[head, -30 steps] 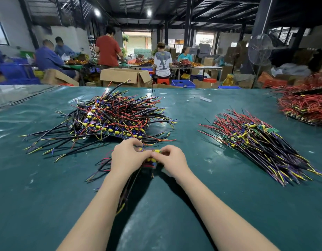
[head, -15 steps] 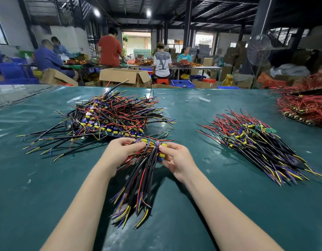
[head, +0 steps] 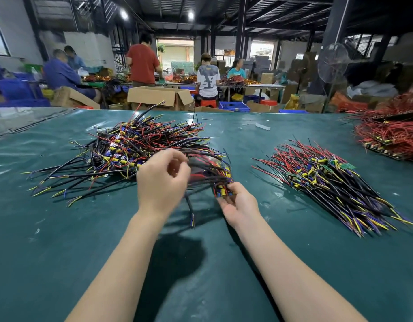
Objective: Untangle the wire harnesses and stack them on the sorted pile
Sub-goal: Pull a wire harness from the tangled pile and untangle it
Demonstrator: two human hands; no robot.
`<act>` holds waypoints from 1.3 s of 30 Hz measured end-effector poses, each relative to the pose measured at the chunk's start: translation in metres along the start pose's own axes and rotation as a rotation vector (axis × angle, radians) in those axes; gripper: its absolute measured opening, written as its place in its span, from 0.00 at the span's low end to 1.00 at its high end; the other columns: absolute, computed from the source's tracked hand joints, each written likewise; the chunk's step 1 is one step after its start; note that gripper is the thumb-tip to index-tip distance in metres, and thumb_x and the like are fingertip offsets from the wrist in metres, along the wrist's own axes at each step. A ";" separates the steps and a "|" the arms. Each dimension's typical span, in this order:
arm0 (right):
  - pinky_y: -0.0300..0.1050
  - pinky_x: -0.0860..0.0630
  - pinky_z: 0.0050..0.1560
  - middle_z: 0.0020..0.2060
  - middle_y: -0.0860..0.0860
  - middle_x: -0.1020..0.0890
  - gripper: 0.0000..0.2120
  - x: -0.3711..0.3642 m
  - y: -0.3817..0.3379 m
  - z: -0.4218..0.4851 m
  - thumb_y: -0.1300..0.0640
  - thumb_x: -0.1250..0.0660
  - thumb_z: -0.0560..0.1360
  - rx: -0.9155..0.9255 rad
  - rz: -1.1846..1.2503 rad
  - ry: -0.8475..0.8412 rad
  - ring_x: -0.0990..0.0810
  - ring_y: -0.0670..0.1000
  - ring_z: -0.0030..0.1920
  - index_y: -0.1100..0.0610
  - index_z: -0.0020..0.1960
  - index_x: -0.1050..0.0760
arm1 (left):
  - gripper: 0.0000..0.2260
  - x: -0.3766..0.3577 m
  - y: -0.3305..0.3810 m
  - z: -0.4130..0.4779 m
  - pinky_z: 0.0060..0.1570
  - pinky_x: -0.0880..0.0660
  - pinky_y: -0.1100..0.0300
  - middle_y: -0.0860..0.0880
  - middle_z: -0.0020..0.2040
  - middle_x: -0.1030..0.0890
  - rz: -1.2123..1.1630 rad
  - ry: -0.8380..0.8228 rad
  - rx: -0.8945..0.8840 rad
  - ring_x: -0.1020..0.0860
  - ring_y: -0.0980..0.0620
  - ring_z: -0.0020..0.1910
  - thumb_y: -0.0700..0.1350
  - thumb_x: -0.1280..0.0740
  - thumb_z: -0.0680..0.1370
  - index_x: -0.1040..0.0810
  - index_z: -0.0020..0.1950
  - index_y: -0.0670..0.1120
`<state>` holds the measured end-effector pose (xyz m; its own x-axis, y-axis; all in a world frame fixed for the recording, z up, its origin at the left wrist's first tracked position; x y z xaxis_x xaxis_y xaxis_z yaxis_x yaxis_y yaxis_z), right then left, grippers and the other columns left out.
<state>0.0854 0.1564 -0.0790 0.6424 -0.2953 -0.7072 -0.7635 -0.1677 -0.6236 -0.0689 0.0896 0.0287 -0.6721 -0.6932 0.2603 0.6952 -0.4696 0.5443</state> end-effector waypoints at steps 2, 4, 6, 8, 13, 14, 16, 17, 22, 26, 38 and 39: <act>0.42 0.23 0.25 0.31 0.59 0.27 0.11 -0.005 0.003 -0.002 0.73 0.45 0.74 -0.034 0.064 -0.050 0.27 0.54 0.30 0.65 0.35 0.31 | 0.07 -0.022 0.008 -0.004 0.34 0.29 0.62 0.50 0.27 0.22 -0.042 -0.242 0.007 0.26 0.54 0.28 0.44 0.36 0.68 0.20 0.34 0.44; 0.42 0.23 0.26 0.28 0.59 0.25 0.12 -0.010 0.004 -0.005 0.74 0.46 0.74 -0.031 0.054 -0.139 0.24 0.53 0.26 0.65 0.35 0.30 | 0.11 -0.055 -0.006 -0.024 0.35 0.23 0.60 0.45 0.29 0.19 0.016 -0.646 0.183 0.23 0.51 0.29 0.45 0.35 0.73 0.20 0.34 0.42; 0.38 0.25 0.24 0.24 0.55 0.23 0.13 -0.013 0.003 -0.007 0.75 0.46 0.73 0.012 -0.051 -0.213 0.23 0.50 0.24 0.63 0.36 0.30 | 0.11 -0.070 -0.027 -0.047 0.37 0.22 0.57 0.41 0.36 0.18 -0.159 -0.776 0.527 0.21 0.48 0.34 0.44 0.35 0.76 0.19 0.38 0.39; 0.38 0.24 0.28 0.25 0.52 0.21 0.14 -0.016 0.004 -0.008 0.76 0.47 0.72 0.073 -0.163 -0.277 0.22 0.49 0.28 0.62 0.38 0.29 | 0.10 -0.074 -0.038 -0.059 0.37 0.23 0.61 0.42 0.39 0.19 -0.405 -0.667 0.811 0.23 0.50 0.37 0.44 0.35 0.77 0.21 0.40 0.40; 0.43 0.23 0.36 0.34 0.55 0.23 0.14 -0.026 0.004 -0.010 0.77 0.48 0.72 0.081 -0.215 -0.350 0.24 0.52 0.37 0.61 0.40 0.31 | 0.18 -0.065 -0.044 -0.046 0.38 0.22 0.55 0.46 0.28 0.23 -0.154 -0.514 0.715 0.22 0.46 0.30 0.57 0.33 0.74 0.26 0.31 0.44; 0.44 0.23 0.37 0.35 0.56 0.23 0.14 -0.026 0.005 -0.010 0.76 0.48 0.73 0.054 -0.205 -0.359 0.24 0.52 0.37 0.61 0.40 0.31 | 0.21 -0.060 -0.044 -0.042 0.41 0.22 0.54 0.44 0.30 0.21 0.030 -0.503 0.610 0.21 0.44 0.33 0.60 0.34 0.73 0.27 0.29 0.45; 0.48 0.23 0.41 0.36 0.57 0.24 0.13 -0.027 0.010 -0.011 0.75 0.49 0.73 0.002 -0.201 -0.387 0.24 0.54 0.37 0.61 0.40 0.31 | 0.19 -0.056 -0.044 -0.039 0.45 0.22 0.52 0.42 0.37 0.18 0.072 -0.468 0.553 0.19 0.43 0.39 0.61 0.34 0.72 0.23 0.33 0.46; 0.48 0.23 0.41 0.37 0.57 0.24 0.14 -0.028 0.014 -0.012 0.75 0.50 0.73 -0.022 -0.211 -0.401 0.24 0.54 0.37 0.61 0.40 0.31 | 0.16 -0.056 -0.047 -0.040 0.46 0.22 0.52 0.42 0.41 0.17 -0.120 -0.446 0.638 0.19 0.45 0.41 0.59 0.34 0.73 0.20 0.39 0.46; 0.39 0.29 0.32 0.34 0.54 0.24 0.12 -0.029 0.018 -0.017 0.63 0.50 0.73 -0.030 -0.473 -0.334 0.26 0.51 0.32 0.57 0.38 0.29 | 0.07 -0.069 -0.044 -0.054 0.31 0.23 0.64 0.50 0.34 0.17 -0.786 -0.364 1.048 0.19 0.55 0.29 0.47 0.32 0.74 0.20 0.38 0.46; 0.49 0.22 0.45 0.40 0.54 0.19 0.18 -0.023 0.008 -0.008 0.46 0.46 0.78 0.130 -0.711 -0.174 0.20 0.56 0.42 0.54 0.38 0.24 | 0.05 -0.070 -0.044 -0.059 0.54 0.24 0.53 0.48 0.45 0.16 -0.596 -0.353 1.010 0.18 0.49 0.46 0.48 0.29 0.71 0.18 0.41 0.48; 0.54 0.23 0.50 0.38 0.53 0.22 0.19 -0.007 0.003 -0.006 0.47 0.47 0.80 0.164 -0.505 0.070 0.22 0.57 0.42 0.56 0.37 0.28 | 0.14 -0.081 -0.013 -0.062 0.46 0.23 0.59 0.49 0.36 0.16 -0.965 -0.777 0.899 0.19 0.53 0.35 0.30 0.45 0.74 0.21 0.45 0.40; 0.54 0.23 0.51 0.39 0.54 0.21 0.20 -0.007 0.003 -0.007 0.47 0.47 0.80 0.180 -0.504 0.085 0.21 0.58 0.45 0.56 0.36 0.28 | 0.12 -0.082 -0.013 -0.062 0.39 0.22 0.61 0.48 0.34 0.18 -0.953 -0.710 0.942 0.20 0.53 0.32 0.31 0.44 0.74 0.22 0.42 0.40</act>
<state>0.0785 0.1515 -0.0737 0.9130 -0.2962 -0.2806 -0.3339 -0.1471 -0.9310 -0.0072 0.1187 -0.0496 -0.9343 0.1868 -0.3036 -0.2841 0.1243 0.9507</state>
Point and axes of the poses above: each hand's wrist, its own z-axis towards the middle knuckle, its own x-axis out of the back of the hand, y = z × x, the point moved 6 cm from there along z, towards the middle knuckle
